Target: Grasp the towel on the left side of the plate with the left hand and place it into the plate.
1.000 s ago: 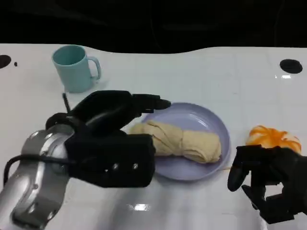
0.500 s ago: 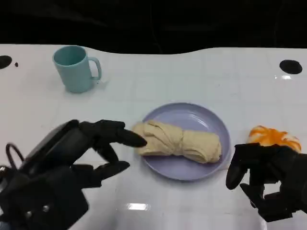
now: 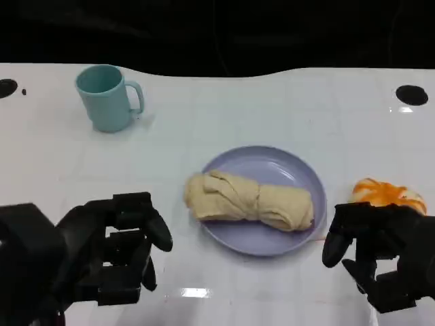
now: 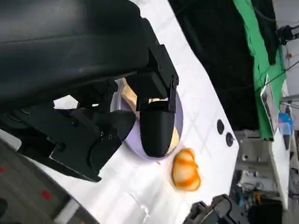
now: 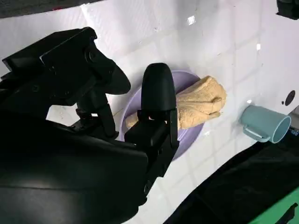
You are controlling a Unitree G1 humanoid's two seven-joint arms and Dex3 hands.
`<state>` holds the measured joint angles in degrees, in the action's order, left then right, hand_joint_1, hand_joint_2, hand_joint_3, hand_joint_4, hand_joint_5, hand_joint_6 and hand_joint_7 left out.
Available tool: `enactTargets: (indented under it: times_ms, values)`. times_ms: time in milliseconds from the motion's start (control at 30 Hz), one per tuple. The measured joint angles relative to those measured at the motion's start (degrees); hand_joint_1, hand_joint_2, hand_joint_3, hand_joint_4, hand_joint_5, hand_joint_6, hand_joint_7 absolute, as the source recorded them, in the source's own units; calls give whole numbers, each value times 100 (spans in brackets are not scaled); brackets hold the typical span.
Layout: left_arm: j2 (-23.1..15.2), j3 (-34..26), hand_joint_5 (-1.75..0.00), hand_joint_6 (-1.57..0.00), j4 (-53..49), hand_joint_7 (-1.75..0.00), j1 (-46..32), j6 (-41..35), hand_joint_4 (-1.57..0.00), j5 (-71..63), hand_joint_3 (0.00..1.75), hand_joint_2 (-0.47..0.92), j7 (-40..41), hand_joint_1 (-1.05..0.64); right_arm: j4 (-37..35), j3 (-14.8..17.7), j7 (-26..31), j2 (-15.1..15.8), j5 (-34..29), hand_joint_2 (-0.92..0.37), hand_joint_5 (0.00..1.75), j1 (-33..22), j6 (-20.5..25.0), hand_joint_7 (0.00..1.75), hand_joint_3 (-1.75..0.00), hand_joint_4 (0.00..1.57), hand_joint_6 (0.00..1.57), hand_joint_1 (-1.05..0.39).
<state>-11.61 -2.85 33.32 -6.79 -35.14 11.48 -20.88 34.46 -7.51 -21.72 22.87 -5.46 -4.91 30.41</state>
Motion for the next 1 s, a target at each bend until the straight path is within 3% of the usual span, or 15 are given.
enactTargets:
  times_ms: [333,1000]
  values:
    - [150,-655,-175,-71,-100,-175,587,-1716,-88,1188,147,46,375,-4,-5,30,-44,6,17,-54,175,4,-35,144,-114,72,70,3]
    - [-139,-581,-175,-70,-118,-175,658,-1953,-86,1428,141,50,511,-3,-2,46,-48,9,10,-53,175,4,-35,143,-113,72,70,2]
